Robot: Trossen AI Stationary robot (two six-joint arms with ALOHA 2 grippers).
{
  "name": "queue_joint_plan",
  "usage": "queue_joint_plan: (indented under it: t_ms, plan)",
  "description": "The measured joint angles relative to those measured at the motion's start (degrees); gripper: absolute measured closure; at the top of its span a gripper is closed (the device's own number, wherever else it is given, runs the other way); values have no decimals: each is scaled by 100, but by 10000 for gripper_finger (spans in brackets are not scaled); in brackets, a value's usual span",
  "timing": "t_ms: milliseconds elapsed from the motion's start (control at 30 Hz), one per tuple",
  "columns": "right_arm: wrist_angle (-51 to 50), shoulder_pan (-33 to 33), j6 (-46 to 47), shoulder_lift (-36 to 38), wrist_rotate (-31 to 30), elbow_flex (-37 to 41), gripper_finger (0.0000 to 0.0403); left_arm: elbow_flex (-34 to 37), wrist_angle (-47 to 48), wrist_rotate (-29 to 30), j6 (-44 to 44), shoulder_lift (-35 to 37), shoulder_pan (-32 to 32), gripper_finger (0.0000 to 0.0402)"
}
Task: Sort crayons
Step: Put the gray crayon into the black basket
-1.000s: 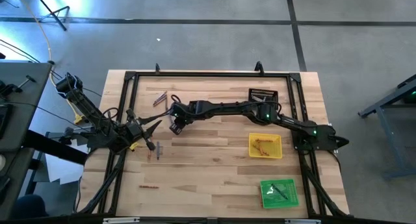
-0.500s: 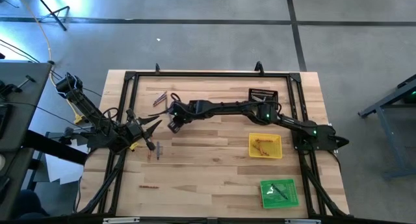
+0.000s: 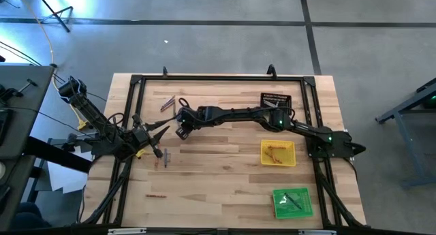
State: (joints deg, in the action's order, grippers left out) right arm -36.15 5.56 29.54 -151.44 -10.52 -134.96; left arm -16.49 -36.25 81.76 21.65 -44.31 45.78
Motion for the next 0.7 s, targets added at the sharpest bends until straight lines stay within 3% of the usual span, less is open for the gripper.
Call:
queue_joint_plan:
  t_ms: [333,700]
  plan:
    - [138,0,44,-179,-145,0,291,0,1,-1,0,-1,2,328]
    - [-385,-4,-71,-199,-302,-20,291,0,2,-2,0,-2,2,328]
